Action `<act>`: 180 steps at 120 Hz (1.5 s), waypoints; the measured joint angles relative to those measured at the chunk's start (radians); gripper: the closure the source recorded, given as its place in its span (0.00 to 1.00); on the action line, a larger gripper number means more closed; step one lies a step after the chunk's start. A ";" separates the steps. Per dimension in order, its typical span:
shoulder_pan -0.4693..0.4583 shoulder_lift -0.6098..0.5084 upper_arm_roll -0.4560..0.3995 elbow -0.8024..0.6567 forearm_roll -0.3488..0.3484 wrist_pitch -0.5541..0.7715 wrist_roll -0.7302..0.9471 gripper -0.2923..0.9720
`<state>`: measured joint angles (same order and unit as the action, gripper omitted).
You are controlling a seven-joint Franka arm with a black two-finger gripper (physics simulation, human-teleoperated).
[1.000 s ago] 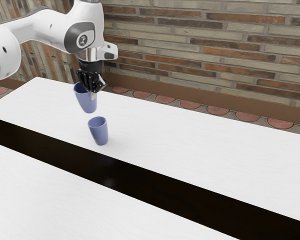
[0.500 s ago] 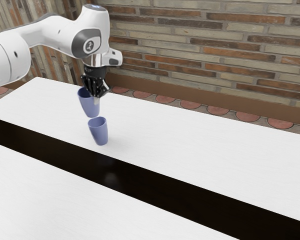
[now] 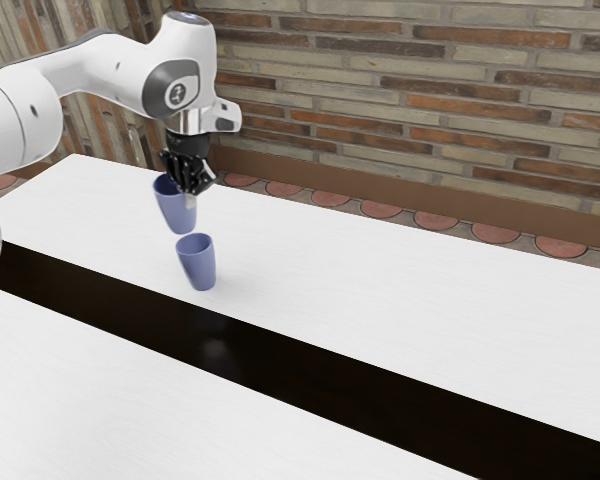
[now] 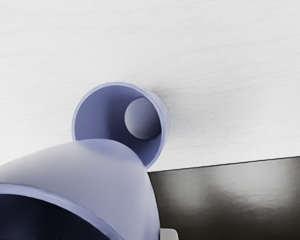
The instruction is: Place the left cup onto the right cup
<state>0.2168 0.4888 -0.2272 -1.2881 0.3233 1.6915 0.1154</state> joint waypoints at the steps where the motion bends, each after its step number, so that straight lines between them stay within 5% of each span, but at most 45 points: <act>1: 0.000 0.001 -0.001 0.001 0.001 0.000 0.000 0.85; 180: 0.030 0.153 -0.038 0.092 0.041 0.015 0.003 0.85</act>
<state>0.2463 0.6417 -0.2647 -1.1966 0.3641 1.7063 0.1186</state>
